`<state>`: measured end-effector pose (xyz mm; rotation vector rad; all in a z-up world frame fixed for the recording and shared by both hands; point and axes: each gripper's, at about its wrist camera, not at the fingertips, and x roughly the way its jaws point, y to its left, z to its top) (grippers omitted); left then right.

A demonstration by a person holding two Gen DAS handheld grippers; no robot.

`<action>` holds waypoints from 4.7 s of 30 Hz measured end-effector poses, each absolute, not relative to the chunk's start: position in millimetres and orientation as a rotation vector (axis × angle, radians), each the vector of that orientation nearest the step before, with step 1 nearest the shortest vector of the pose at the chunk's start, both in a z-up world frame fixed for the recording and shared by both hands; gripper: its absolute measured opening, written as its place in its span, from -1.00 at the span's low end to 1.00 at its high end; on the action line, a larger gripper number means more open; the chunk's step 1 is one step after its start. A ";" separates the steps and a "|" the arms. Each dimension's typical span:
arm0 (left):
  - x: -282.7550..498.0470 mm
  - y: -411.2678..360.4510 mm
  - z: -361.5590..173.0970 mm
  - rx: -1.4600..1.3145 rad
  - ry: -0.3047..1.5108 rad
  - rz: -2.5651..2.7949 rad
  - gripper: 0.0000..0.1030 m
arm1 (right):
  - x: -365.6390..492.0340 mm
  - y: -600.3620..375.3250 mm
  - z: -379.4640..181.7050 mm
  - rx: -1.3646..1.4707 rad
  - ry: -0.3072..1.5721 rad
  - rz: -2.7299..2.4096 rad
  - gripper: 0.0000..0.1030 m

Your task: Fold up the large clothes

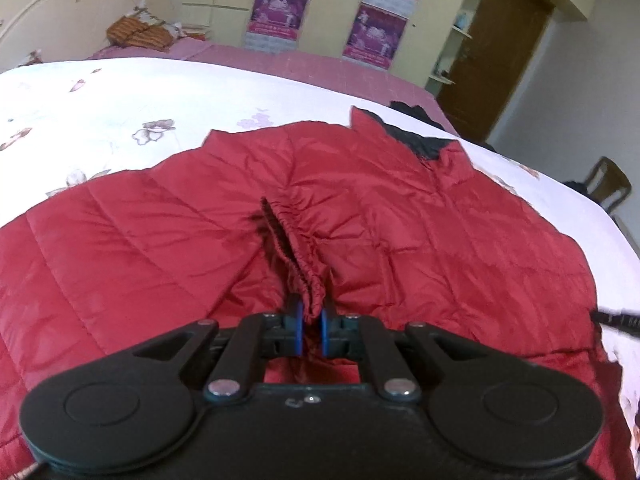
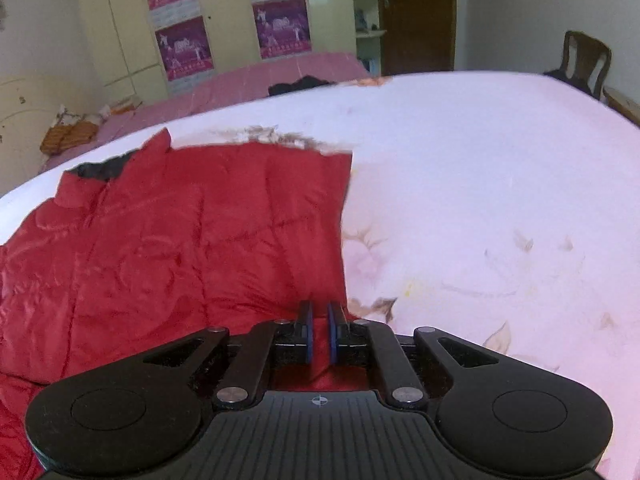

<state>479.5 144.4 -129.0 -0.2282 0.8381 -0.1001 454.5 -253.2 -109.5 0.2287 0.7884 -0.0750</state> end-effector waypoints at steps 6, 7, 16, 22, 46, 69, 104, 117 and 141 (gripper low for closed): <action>461.4 154.9 -98.2 -0.155 0.694 0.023 -0.67 | 460.5 -249.9 -74.9 0.223 0.681 -0.006 -0.86; 468.4 150.5 -98.0 -0.141 0.701 -0.009 -0.67 | 468.2 -247.5 -74.7 0.220 0.687 0.011 -0.86; 526.9 103.7 -128.2 -0.014 0.767 -0.098 -0.62 | 512.4 -177.3 -109.4 0.048 0.733 0.371 -0.86; 531.1 118.3 -137.7 -0.033 0.778 -0.067 -0.69 | 530.1 -221.2 -125.7 -0.003 0.742 0.124 -0.87; 504.2 104.6 -138.6 -0.070 0.833 -0.070 -0.67 | 497.8 -255.5 -112.1 0.062 0.874 0.012 -0.86; 472.5 102.0 -131.4 -0.055 0.815 -0.027 -0.65 | 449.8 -228.1 -103.7 0.024 0.881 0.029 -0.86; 327.7 216.6 -109.6 -0.271 0.780 0.351 0.57 | 423.4 -167.8 -68.4 0.029 0.709 0.111 0.72; 256.2 280.4 -118.4 -0.514 0.725 0.577 0.52 | 428.4 -179.7 -76.7 0.077 0.740 0.103 0.41; 274.6 329.8 -81.2 -0.800 0.295 0.462 -0.84 | 429.7 -178.8 -73.7 0.074 0.745 0.081 0.42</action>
